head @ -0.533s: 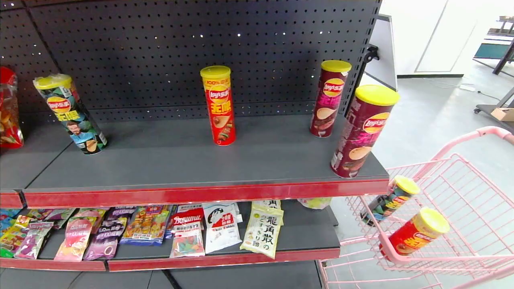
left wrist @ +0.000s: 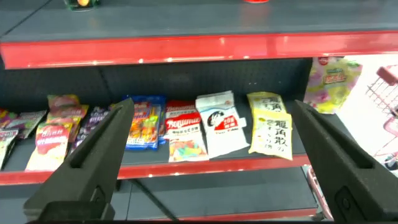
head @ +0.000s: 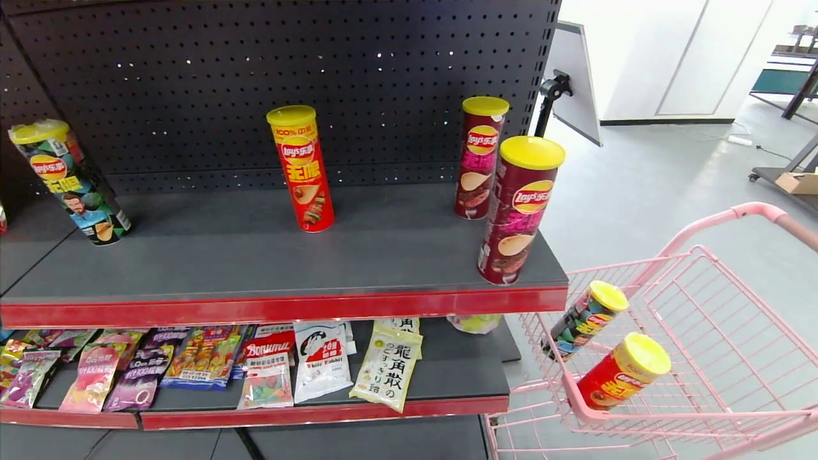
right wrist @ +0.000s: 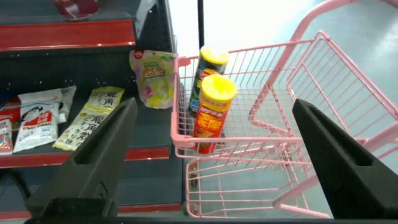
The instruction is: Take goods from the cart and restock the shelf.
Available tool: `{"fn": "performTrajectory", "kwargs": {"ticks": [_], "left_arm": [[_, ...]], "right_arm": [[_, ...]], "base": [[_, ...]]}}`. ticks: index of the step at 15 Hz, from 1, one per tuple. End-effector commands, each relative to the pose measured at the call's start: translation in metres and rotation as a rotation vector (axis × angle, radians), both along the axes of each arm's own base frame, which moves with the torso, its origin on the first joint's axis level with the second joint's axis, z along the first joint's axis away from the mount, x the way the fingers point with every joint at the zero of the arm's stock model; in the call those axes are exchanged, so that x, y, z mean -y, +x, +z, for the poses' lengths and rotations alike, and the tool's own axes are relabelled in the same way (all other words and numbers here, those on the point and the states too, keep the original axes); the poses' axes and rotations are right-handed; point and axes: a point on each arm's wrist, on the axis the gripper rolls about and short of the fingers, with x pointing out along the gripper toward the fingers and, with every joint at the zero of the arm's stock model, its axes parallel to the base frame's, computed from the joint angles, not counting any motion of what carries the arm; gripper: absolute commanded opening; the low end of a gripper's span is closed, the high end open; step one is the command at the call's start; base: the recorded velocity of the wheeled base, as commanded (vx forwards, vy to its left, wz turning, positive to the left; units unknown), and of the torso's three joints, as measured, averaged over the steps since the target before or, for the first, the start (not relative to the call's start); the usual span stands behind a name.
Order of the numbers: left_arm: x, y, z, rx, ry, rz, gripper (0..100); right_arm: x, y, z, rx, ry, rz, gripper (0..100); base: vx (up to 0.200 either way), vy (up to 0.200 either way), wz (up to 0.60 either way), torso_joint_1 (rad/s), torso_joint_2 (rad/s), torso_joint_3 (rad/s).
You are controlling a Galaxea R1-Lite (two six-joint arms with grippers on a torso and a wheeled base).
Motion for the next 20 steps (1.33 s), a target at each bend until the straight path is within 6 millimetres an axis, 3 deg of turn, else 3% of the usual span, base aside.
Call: {"fn": "performTrajectory", "kwargs": {"ticks": [1,9,20], "left_arm": [[0.0000,0.0001,-0.0002,-0.001,0.000,0.000,100],[0.0000,0.0000,0.0002,0.000,0.000,0.000,100],[0.0000,0.0000,0.0002,0.000,0.000,0.000,100]], "right_arm": [[0.0000,0.0000,-0.0002,-0.001,0.000,0.001,100],[0.0000,0.0000,-0.0002,-0.001,0.000,0.001,100],[0.0000,0.0000,-0.0002,-0.001,0.006,0.001,100]], "base": [[0.000,0.000,-0.60,0.002,0.00,0.007],[0.000,0.000,-0.60,0.001,0.01,0.002],[0.000,0.000,0.00,-0.034,0.09,0.050]]}}
